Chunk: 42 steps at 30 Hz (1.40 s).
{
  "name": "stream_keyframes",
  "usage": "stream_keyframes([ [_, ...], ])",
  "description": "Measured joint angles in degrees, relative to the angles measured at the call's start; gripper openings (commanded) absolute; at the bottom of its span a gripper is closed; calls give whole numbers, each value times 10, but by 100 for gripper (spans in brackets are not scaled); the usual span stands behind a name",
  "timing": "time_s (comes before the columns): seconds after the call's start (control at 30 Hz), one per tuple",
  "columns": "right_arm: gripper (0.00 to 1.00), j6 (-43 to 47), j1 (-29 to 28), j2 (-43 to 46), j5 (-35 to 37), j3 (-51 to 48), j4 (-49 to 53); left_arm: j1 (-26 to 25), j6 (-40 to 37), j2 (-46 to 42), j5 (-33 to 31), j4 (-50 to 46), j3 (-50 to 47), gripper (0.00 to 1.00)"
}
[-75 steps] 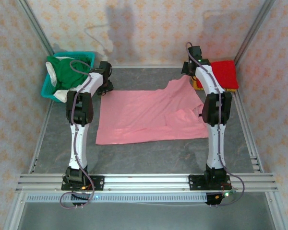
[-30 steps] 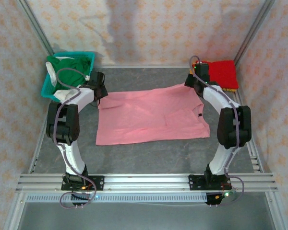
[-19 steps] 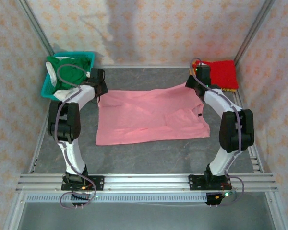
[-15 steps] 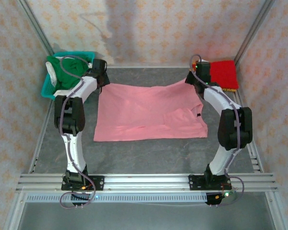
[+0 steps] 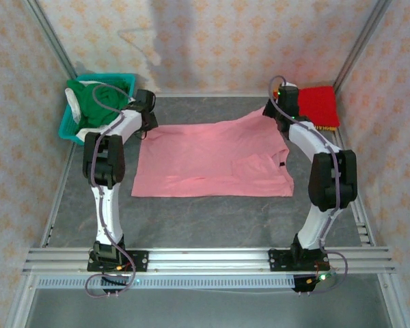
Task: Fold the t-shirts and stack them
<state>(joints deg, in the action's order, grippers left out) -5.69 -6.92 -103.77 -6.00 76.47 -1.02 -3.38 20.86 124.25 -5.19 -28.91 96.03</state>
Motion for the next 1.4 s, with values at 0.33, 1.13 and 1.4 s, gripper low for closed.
stream_keyframes([
  [0.33, 0, 4, 0, 68, -7, -105, -34, 0, -5, -89, -24, 62, -95, 0],
  [1.13, 43, -61, 0, 387, -11, -382, -32, -48, 0, -288, -84, 120, -343, 41],
  [1.4, 41, -75, -1, 469, -38, -382, 38, -54, 0, -313, -83, 89, -367, 42],
])
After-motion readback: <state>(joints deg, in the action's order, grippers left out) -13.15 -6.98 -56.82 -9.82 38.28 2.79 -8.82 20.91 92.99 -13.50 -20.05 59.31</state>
